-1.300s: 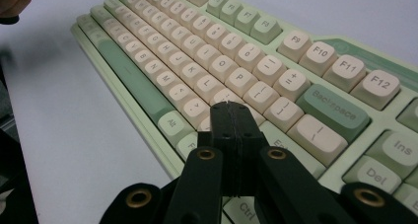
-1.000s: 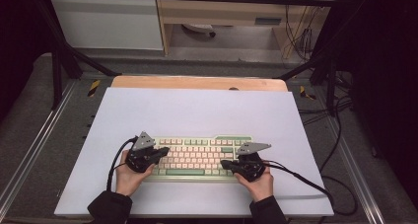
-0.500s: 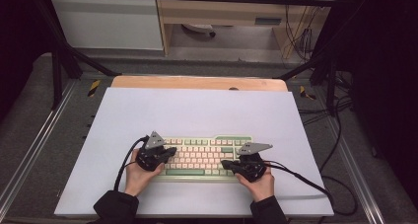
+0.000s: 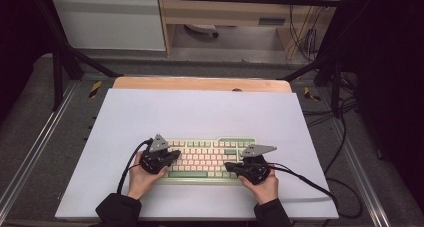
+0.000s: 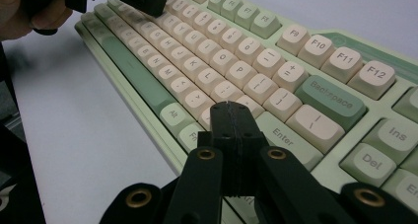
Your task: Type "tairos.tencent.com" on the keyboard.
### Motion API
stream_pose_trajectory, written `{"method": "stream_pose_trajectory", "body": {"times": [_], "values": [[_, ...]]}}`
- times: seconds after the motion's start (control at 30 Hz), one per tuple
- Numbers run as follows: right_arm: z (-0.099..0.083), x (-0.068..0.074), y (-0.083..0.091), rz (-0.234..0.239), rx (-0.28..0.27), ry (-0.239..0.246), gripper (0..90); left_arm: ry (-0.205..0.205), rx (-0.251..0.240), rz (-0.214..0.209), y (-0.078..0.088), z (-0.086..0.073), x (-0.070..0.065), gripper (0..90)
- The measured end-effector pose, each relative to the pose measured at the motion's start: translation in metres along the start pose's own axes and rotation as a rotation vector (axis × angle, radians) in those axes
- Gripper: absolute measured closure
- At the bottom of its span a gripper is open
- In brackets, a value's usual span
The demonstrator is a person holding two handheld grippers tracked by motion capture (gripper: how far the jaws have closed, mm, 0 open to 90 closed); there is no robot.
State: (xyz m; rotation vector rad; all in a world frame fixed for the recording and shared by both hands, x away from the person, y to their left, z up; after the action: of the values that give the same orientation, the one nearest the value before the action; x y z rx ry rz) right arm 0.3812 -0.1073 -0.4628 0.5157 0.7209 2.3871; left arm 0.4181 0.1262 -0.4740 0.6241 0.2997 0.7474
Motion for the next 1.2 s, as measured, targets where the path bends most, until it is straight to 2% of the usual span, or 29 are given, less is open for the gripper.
{"method": "stream_pose_trajectory", "body": {"times": [0.33,0.67,1.2], "values": [[-0.001,-0.001,0.001,-0.002,0.002,-0.004,90.0,-0.009,0.007,-0.002,-0.001,-0.002,-0.001,90.0],[0.001,-0.001,0.003,-0.003,-0.007,-0.005,90.0,-0.009,-0.023,-0.007,0.014,-0.001,-0.002,90.0],[0.003,0.0,0.003,-0.002,-0.016,-0.012,90.0,0.005,-0.036,0.001,0.034,-0.013,0.005,90.0]]}}
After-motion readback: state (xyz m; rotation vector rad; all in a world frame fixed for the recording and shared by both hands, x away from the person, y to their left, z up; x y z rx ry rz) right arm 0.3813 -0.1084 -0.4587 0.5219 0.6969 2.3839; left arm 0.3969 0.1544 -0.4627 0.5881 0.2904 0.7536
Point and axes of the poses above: each handheld gripper's, and its own axes: y roughly backward along the jaws, z roughly out of its top, x roughly to its left, the point moved 7 cm from there along -y, roughly forward along the jaws
